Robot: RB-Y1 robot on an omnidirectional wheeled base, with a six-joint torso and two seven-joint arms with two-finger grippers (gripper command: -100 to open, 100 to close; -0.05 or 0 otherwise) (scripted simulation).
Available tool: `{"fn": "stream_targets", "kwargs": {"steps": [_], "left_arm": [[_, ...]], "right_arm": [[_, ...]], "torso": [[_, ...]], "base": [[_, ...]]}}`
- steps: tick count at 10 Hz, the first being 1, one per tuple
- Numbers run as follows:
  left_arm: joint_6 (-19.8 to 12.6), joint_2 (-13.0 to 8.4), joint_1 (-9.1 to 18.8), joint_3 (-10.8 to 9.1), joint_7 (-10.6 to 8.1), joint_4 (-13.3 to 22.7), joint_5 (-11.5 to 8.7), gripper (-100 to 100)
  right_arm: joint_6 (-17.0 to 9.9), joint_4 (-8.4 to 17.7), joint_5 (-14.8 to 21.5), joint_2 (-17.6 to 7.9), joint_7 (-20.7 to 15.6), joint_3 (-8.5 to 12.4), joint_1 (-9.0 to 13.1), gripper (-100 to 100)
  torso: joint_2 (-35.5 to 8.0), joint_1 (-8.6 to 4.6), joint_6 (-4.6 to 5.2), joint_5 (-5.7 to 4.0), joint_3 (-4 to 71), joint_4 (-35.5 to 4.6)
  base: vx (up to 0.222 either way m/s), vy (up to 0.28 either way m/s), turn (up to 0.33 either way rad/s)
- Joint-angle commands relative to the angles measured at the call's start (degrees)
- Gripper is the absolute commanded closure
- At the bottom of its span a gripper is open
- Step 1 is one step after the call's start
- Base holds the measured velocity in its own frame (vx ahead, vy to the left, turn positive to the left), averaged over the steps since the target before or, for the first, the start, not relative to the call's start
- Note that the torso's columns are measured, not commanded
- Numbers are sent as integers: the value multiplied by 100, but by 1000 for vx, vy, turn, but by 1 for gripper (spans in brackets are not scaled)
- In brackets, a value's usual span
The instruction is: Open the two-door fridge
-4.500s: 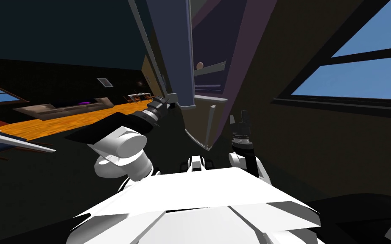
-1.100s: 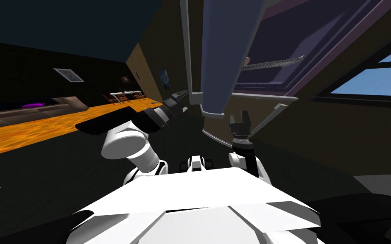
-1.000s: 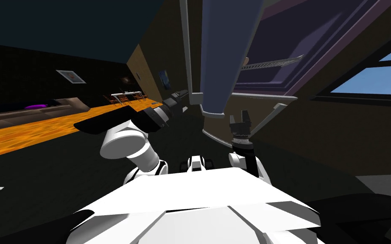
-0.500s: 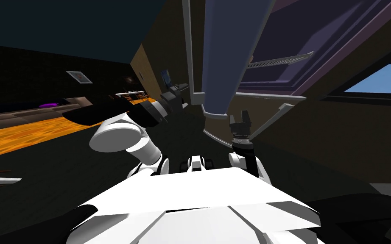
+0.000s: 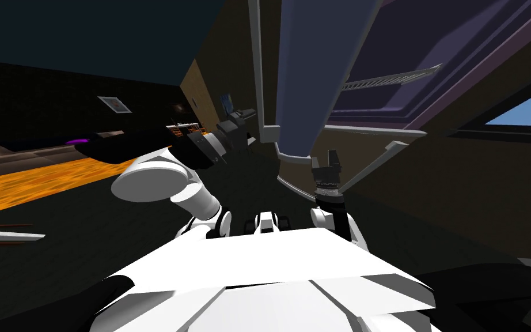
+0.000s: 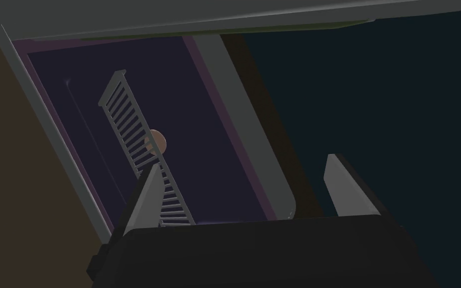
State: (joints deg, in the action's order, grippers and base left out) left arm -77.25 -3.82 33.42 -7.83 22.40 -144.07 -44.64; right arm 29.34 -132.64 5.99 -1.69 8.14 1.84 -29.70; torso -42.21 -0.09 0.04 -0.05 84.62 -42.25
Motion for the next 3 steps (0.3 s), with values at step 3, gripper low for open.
{"fn": "stream_targets", "kwargs": {"steps": [3], "left_arm": [[1,0,0,-2,0,-4,-1,0]], "right_arm": [[0,0,0,0,0,0,0,0]], "torso": [[-2,4,-2,2,-1,-1]], "base": [[0,0,0]]}}
